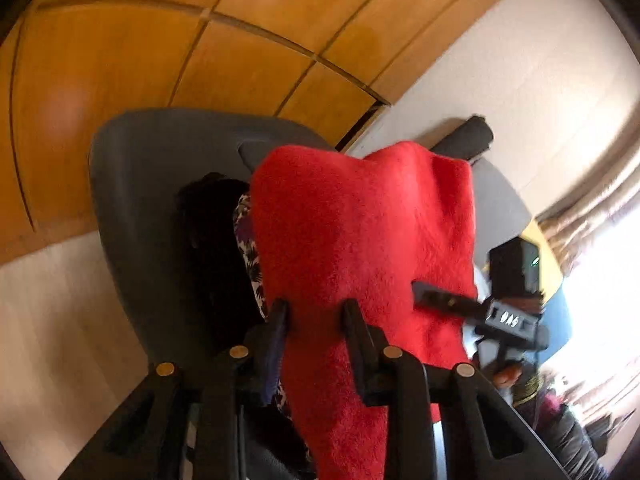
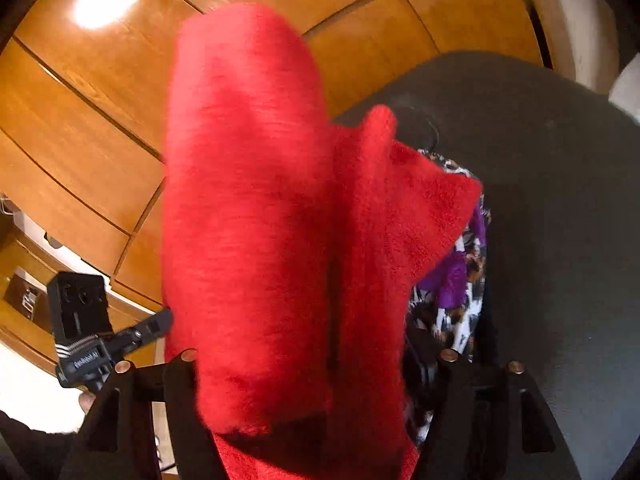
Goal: Fold clothes
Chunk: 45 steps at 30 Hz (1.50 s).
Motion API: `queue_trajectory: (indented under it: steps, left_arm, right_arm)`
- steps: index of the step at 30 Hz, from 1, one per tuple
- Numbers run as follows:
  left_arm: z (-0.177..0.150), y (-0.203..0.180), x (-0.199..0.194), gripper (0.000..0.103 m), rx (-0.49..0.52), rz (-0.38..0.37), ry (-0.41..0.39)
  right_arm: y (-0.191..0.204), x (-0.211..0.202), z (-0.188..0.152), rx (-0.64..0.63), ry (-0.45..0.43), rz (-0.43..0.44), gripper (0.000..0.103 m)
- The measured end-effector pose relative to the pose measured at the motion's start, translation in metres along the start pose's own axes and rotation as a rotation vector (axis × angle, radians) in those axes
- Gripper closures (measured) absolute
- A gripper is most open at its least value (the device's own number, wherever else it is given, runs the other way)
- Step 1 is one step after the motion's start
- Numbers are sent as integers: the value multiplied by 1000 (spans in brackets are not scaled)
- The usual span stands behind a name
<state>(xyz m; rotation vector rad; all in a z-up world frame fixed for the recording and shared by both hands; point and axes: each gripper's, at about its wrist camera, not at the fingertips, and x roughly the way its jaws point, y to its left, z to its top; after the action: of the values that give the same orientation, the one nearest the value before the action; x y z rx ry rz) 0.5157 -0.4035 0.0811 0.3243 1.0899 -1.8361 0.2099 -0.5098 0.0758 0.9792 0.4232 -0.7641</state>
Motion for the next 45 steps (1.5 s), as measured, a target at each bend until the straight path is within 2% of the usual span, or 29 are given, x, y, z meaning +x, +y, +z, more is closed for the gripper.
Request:
queue_trajectory:
  steps: [3, 5, 6, 7, 9, 11, 13, 16, 17, 20, 24, 27, 28, 29, 31, 33, 34, 37, 41, 45]
  left_arm:
    - [2, -5, -29, 75, 32, 61, -36]
    - [5, -7, -58, 75, 45, 75, -96]
    - [8, -10, -70, 74, 57, 71, -125]
    - [11, -17, -73, 73, 83, 57, -138]
    - [17, -30, -77, 73, 134, 26, -160]
    - [25, -46, -62, 71, 180, -21, -150]
    - [34, -49, -40, 71, 189, -14, -124]
    - [50, -36, 10, 74, 114, 38, -22]
    - [51, -28, 19, 82, 87, 35, 1]
    - [53, -5, 45, 93, 13, 30, 62]
    - [50, -6, 38, 94, 20, 50, 44]
    - [45, -26, 24, 90, 70, 118, 8]
    - [42, -34, 15, 77, 102, 168, -17]
    - [38, -43, 6, 71, 134, 218, -43]
    - [29, -59, -13, 70, 204, 344, -100]
    - [18, -74, -33, 70, 270, 476, -156]
    - [12, -77, -44, 70, 273, 501, -161]
    - [-7, -89, -69, 70, 300, 531, -189]
    - [-28, -111, -96, 70, 339, 587, -231]
    - [-36, -130, -108, 71, 349, 535, -252]
  right_arm:
    - [22, -34, 0, -81, -85, -117, 30]
    - [48, -66, -5, -181, -189, -252, 29]
    - [67, -81, -14, -244, -235, -286, 28]
    - [90, -96, -30, -313, -272, -283, 29]
    - [117, -101, -36, -439, -262, -265, 30]
    - [138, -98, -33, -560, -226, -243, 32]
    - [149, -74, -32, -629, -161, -279, 34]
    - [154, -32, -37, -571, -98, -321, 34]
    - [141, -19, -29, -527, -72, -346, 34]
    - [134, -2, -22, -485, -73, -391, 33]
    - [134, 15, -17, -452, -92, -438, 33]
    - [134, 28, -13, -427, -107, -473, 33]
    - [134, 32, -11, -418, -111, -485, 33]
    - [134, 36, -10, -410, -116, -496, 33]
    - [134, 45, -7, -393, -126, -520, 34]
    - [153, 36, -18, -394, -176, -577, 32]
    - [166, 30, -25, -391, -205, -607, 31]
    - [181, -4, -39, -346, -264, -659, 21]
    - [179, -46, -64, -283, -287, -651, 20]
    - [185, -75, -104, -289, -298, -630, 19]
